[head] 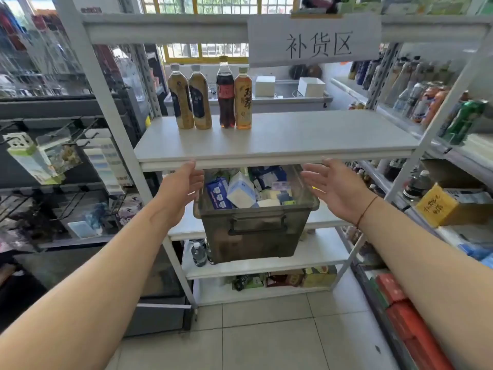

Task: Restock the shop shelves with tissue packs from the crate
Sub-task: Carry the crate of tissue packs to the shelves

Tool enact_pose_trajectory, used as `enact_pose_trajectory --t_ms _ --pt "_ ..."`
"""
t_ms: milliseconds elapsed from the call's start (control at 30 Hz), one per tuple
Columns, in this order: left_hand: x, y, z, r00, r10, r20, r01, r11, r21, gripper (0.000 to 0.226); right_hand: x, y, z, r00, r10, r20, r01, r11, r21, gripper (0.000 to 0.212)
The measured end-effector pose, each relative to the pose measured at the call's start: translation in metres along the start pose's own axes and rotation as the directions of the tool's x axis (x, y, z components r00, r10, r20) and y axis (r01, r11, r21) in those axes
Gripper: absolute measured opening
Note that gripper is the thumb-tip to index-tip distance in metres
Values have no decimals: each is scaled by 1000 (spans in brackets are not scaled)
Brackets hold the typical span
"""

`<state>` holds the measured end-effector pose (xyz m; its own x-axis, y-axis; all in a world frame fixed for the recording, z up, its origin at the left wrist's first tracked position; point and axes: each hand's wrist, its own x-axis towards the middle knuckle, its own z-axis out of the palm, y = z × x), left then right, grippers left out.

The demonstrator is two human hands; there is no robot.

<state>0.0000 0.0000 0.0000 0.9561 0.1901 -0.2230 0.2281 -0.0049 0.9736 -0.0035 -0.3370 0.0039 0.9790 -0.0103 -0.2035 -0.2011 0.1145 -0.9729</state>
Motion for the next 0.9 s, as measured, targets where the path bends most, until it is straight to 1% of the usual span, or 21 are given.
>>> enact_pose_trajectory --t_ms 67,100,200,267,333,400,433,500,533,567,600,633,667,733,767,800,833,900 --pt "12 -13 -9 998 -42 -50 40 999 -34 38 8 4 -9 998 65 -7 -65 997 40 50" --pt "22 -24 -13 996 -67 -64 64 997 -47 40 17 10 -17 996 93 -11 -93 994 51 53" --pt "41 -42 -16 987 -156 -43 152 984 -92 52 42 24 -33 986 160 -48 -154 982 113 62" --pt "52 -45 -13 985 -174 -24 168 975 -144 56 65 29 -39 981 191 -37 -183 969 168 66" --pt "70 -50 -13 983 -183 -35 171 962 -211 56 89 32 -45 971 239 -21 -227 943 245 67" --pt "86 -49 -13 977 -212 -19 200 945 -257 50 109 33 -50 967 254 23 -249 922 297 63" --pt "93 -47 -12 974 -227 -8 215 936 -279 41 123 35 -55 965 258 39 -258 915 309 63" --pt "106 -41 -12 969 -248 12 237 912 -334 28 145 37 -64 961 266 78 -277 902 330 70" --pt "112 -39 -12 970 -245 -3 228 907 -353 25 152 35 -64 960 255 115 -279 893 354 65" --pt "119 -38 -10 970 -243 -14 219 898 -381 23 158 34 -62 959 241 147 -280 878 389 53" --pt "126 -38 -10 972 -236 -17 210 894 -395 21 163 33 -61 959 234 158 -280 858 430 41" --pt "132 -39 -10 973 -232 -15 206 887 -413 20 169 35 -62 959 239 150 -282 841 463 37" --pt "138 -41 -11 973 -229 -16 201 886 -419 20 173 37 -63 958 244 151 -287 830 479 40" --pt "147 -46 -12 971 -239 -20 207 876 -435 19 179 41 -64 952 261 159 -306 814 494 58" --pt "148 -47 -12 971 -237 -8 210 874 -439 21 182 43 -65 950 262 168 -311 815 489 67" --pt "147 -47 -11 970 -241 9 219 865 -450 26 182 43 -65 950 262 173 -313 819 481 71" --pt "144 -48 -9 969 -247 18 227 858 -461 31 182 44 -65 951 265 159 -309 826 472 76" --pt "138 -49 -5 963 -266 33 248 840 -482 36 179 46 -66 954 270 130 -299 834 464 92"
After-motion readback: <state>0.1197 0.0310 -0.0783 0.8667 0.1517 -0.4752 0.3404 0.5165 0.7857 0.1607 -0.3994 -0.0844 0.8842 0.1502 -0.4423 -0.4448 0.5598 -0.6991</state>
